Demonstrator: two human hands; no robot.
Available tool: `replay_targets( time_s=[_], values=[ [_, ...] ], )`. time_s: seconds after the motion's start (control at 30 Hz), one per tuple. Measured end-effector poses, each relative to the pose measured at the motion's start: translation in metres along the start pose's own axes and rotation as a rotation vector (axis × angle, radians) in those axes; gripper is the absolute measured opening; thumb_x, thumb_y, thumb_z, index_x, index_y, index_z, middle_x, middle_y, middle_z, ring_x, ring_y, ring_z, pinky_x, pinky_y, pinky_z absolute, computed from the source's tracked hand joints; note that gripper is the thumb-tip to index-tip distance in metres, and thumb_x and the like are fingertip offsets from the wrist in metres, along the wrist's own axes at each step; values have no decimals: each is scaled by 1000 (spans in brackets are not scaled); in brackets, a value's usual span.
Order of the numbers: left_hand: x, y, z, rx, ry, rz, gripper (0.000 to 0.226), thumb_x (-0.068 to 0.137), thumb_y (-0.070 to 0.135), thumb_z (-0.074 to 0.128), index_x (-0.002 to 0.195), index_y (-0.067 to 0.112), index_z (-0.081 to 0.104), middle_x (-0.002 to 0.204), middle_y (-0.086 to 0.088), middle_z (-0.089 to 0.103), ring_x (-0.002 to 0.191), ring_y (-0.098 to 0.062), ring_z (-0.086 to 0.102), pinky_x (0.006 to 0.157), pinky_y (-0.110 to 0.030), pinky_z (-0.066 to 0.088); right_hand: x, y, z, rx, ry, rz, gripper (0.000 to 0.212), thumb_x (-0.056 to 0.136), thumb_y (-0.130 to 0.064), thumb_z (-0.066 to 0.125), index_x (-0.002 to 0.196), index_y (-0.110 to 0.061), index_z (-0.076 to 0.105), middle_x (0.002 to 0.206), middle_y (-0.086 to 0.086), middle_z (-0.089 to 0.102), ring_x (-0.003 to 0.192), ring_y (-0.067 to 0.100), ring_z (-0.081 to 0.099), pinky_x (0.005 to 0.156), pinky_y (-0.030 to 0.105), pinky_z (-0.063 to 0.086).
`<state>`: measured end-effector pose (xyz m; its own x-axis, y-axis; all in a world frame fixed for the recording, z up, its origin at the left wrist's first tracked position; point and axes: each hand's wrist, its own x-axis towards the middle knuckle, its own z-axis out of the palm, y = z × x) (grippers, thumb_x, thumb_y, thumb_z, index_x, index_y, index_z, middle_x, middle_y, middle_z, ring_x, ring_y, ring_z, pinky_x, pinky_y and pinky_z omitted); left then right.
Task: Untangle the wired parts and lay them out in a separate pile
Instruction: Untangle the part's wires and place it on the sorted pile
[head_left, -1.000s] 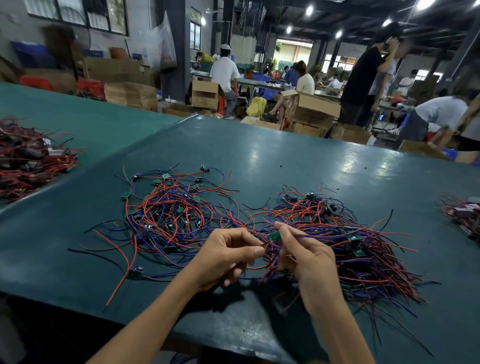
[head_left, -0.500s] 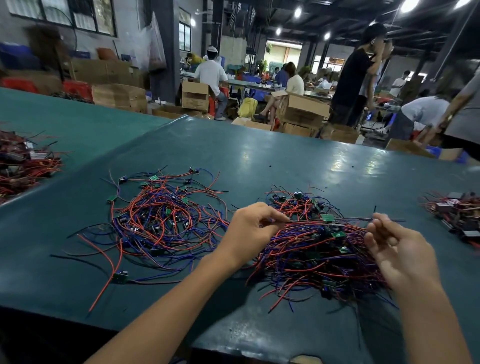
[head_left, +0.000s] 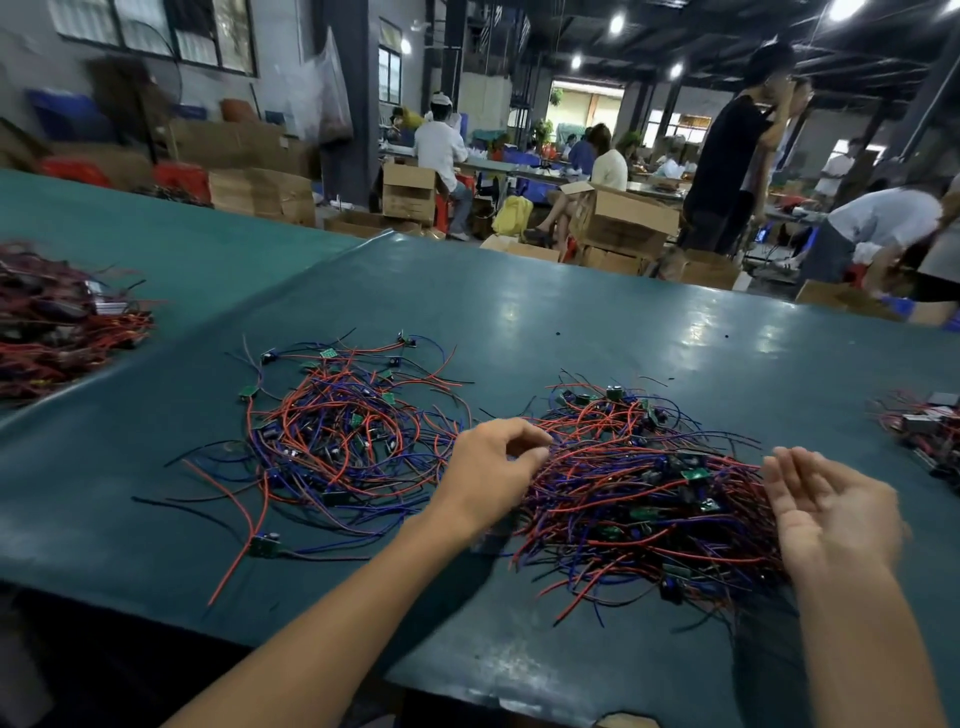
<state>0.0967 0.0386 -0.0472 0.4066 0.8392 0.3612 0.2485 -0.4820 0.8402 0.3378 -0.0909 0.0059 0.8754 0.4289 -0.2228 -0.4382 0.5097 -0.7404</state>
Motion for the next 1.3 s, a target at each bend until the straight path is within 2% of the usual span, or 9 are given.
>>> replay_targets(
  time_s=[0.1,0.2,0.33,0.5,0.63,0.7,0.8,1.0,1.3],
  values=[
    [11,-7,-28,127,68,6,12,93,17,69,100,19,78,94,6,75,83,-3,65,73,-1,40,-30,13,8,-134,52,-297,33,89,-1,58,120,-14,58,84,4,63,64,16,64,54,26,54],
    [30,-20,-69,357,108,-25,17,92,15,66,106,15,76,103,-1,73,92,-12,65,84,-14,47,-73,52,-3,-424,-215,-600,25,93,-8,67,107,-28,66,81,-4,65,55,12,60,43,25,48],
    [53,-40,-124,721,111,-258,18,91,27,67,91,9,72,98,-12,71,94,-29,66,86,-37,54,-106,121,-29,-893,-601,-648,24,88,-4,73,95,-27,76,86,-9,72,74,11,67,67,32,55],
    [54,-57,-147,818,-130,-526,36,83,35,79,72,7,60,71,-8,62,69,-25,61,61,-32,47,-106,143,-32,-1330,-762,-669,14,92,-9,68,97,-21,74,91,-15,62,84,7,61,76,25,50],
    [56,-69,-153,645,-78,-583,29,100,20,56,91,-2,73,81,-13,75,79,-30,73,77,-40,62,-104,144,-33,-1393,-774,-688,13,93,-12,68,95,-23,74,89,-15,62,80,7,61,72,24,49],
    [57,-73,-161,612,-76,-633,26,98,10,54,94,-2,76,76,-13,76,72,-29,74,69,-39,64,-102,145,-32,-1382,-755,-650,15,92,-12,68,94,-25,74,88,-17,64,81,4,61,71,19,46],
    [54,-75,-163,691,-94,-612,30,96,31,67,90,3,79,64,-6,73,55,-21,64,52,-27,54,-98,145,-32,-1334,-701,-567,18,90,-12,70,89,-29,75,84,-17,67,77,-1,60,68,12,41],
    [52,-81,-151,805,-45,-421,27,88,39,75,107,20,76,111,-6,73,104,-27,66,89,-39,55,-95,144,-32,-1239,-660,-441,23,91,-12,70,82,-34,74,74,-19,69,74,1,63,63,14,46],
    [57,-82,-145,801,-177,-439,21,93,30,71,100,12,80,100,-10,76,96,-27,69,86,-38,57,-96,143,-33,-1187,-652,-382,25,91,-13,70,80,-35,74,74,-21,69,67,2,63,56,11,43]
  ],
)
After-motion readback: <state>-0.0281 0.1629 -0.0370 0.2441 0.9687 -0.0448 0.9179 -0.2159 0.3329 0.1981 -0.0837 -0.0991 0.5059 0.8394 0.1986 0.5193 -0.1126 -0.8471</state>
